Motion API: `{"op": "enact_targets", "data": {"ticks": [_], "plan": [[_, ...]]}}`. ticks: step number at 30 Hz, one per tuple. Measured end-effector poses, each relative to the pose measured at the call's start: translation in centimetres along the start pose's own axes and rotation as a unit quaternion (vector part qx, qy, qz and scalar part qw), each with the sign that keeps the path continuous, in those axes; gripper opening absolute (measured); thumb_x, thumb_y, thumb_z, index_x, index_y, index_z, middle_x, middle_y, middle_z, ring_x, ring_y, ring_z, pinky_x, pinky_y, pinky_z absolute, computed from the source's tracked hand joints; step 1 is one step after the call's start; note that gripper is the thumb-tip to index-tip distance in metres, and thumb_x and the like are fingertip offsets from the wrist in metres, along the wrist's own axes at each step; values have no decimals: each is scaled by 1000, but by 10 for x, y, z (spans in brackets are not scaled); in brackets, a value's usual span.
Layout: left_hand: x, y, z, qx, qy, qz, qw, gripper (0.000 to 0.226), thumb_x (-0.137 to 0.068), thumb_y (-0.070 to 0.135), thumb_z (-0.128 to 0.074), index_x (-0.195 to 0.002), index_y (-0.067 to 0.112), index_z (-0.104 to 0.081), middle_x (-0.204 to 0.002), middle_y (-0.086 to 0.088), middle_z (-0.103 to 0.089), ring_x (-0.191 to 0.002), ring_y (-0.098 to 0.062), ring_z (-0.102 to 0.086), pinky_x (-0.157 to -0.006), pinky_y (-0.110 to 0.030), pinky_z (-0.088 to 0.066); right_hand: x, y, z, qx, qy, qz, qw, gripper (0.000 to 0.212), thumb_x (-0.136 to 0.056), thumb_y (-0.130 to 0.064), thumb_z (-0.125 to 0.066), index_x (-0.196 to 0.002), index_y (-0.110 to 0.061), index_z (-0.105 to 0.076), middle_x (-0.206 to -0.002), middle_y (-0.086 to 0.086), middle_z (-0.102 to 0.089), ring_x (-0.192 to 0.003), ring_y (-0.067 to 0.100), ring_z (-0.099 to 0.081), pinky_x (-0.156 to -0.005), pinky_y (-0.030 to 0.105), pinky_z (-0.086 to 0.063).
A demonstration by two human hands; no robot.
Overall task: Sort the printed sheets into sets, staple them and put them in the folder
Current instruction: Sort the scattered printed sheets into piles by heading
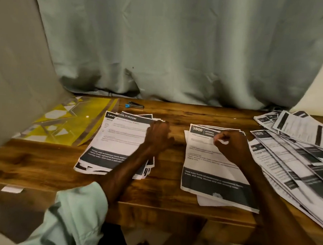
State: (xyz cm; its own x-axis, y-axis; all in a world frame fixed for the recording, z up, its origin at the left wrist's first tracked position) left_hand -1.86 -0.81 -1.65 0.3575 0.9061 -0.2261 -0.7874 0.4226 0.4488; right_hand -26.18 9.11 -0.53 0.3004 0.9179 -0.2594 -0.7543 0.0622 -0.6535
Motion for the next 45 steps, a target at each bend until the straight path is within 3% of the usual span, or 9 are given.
{"op": "enact_targets", "data": {"ticks": [3, 6, 10, 13, 21, 26, 31, 39, 45], "plan": [[-2, 43, -24, 17, -74, -36, 996, 35, -96, 44, -67, -93, 10, -63, -103, -12, -69, -101, -31, -65, -94, -42, -49, 22, 30, 19, 74, 46, -60, 994, 22, -80, -24, -85, -97, -15, -75, -107, 1, -67, -100, 19, -63, -85, 27, -42], [-10, 64, -46, -29, -147, -12, 989, 56, -101, 55, -52, -124, 5, -61, -134, -19, -63, -136, -44, -46, -120, -60, -19, 38, 54, 25, 165, 28, -136, 977, 45, -74, -51, -84, -106, -22, -70, -118, 12, -66, -113, 31, -58, -93, 44, -50], [-39, 63, -73, -63, -217, 54, 973, 81, -85, 78, -50, -134, 13, -59, -145, -19, -54, -145, -52, -29, -119, -69, 2, 51, 59, 18, 204, -3, -155, 967, 51, -83, -57, -74, -119, -21, -64, -129, 17, -57, -122, 37, -49, -99, 51, -46], [-74, 40, -112, 15, -224, 80, 971, 105, -50, 89, -58, -130, 21, -59, -139, -12, -61, -136, -46, -46, -117, -68, -21, 52, 54, 15, 212, -3, -157, 965, 51, -89, -49, -71, -127, -18, -60, -133, 18, -52, -126, 38, -45, -102, 51, -42], [-32, 85, -60, 141, -132, 22, 981, 52, -76, 23, -89, -121, 11, -66, -128, -9, -69, -116, -28, -66, -97, -42, -55, 48, 55, 15, 220, -26, -166, 961, 54, -90, -54, -66, -132, -22, -55, -138, 15, -48, -130, 34, -43, -104, 48, -42], [-23, 83, -59, 317, -134, 102, 933, 23, -82, 10, -83, -96, 19, -65, -112, -3, -74, -74, -8, -70, -53, -18, -54, 49, 55, 16, 212, -25, -166, 963, 55, -89, -54, -68, -131, -22, -55, -140, 14, -46, -131, 35, -41, -105, 49, -41], [-7, 86, -66, 326, -125, 140, 927, 33, -90, 21, -77, -119, 12, -64, -120, -8, -71, -98, -26, -72, -65, -29, -56, 49, 56, 19, 206, -31, -172, 963, 64, -86, -56, -71, -134, -19, -52, -142, 15, -46, -132, 34, -41, -107, 50, -41], [13, 81, -1, 409, -52, -4, 911, 19, -96, 29, -70, -115, 26, -65, -117, 5, -72, -90, -10, -73, -69, -17, -57, 35, 45, 44, -225, 98, -135, 960, 118, -61, -43, -96, -154, -25, -25, -153, 5, -46, -136, 26, -48, -108, 51, -44], [16, 79, 52, 529, 37, 3, 848, 17, -91, 25, -76, -107, 25, -69, -103, 6, -77, -90, -9, -76, -67, -21, -59, 13, 1, 53, -383, 70, -65, 919, 34, -90, -27, -73, -123, -25, -62, -114, -9, -72, -97, 6, -72, -69, 22, -59]]}}
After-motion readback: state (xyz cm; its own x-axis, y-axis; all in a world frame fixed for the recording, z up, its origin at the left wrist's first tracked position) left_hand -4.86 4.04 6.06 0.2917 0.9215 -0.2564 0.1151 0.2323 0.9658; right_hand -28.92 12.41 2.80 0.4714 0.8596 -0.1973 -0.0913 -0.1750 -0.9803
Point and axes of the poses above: each hand's wrist, its own x-axis away from the middle knuckle, its own z-axis out of the back of the hand, y = z × x, the point moved 2 cm from there along -x, towards the middle knuckle
